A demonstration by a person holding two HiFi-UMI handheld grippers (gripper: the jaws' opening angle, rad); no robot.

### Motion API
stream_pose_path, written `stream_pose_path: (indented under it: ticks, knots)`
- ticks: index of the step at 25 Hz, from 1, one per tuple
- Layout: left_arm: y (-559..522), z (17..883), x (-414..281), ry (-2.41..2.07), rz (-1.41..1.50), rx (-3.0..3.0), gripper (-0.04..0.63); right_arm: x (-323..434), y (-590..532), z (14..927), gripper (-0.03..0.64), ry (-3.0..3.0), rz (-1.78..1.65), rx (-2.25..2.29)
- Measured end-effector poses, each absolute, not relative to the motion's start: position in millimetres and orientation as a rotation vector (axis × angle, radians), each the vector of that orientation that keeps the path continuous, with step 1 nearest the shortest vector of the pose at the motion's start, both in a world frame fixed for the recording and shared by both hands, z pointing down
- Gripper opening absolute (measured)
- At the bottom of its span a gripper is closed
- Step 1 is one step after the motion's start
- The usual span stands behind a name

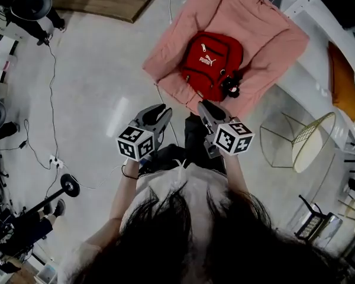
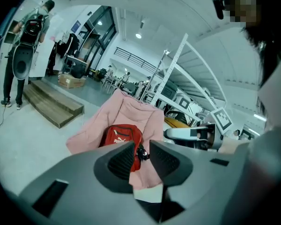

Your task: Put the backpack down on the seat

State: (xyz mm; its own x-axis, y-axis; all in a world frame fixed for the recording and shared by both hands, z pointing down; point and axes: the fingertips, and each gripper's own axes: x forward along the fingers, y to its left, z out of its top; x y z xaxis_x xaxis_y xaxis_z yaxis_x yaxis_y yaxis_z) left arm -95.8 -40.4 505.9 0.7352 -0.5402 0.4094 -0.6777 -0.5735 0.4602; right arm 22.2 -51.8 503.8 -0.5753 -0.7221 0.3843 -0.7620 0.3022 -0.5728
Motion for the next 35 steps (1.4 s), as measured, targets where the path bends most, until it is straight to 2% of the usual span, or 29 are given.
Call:
stream_pose_path:
  ticks: [8,18,24,35]
  knots:
    - [44,478,-142,-0.918,0.202,2.355,0.111,-21,35,483,0.083,-2.495,1.077,1.375]
    - [83,467,-151,-0.957,0.138,2.351,0.11,-31,75,464,0.081,-2.509,1.003,1.322]
    - [98,457,-130,-0.97,0.13,2.358,0.11,-19,101,459,0.081,-2.526,0.989,1.263]
    - [164,447,-51,-1.009,0.162,2.364,0.11,27,167,444,0.081,-2.644,1.01,1.136]
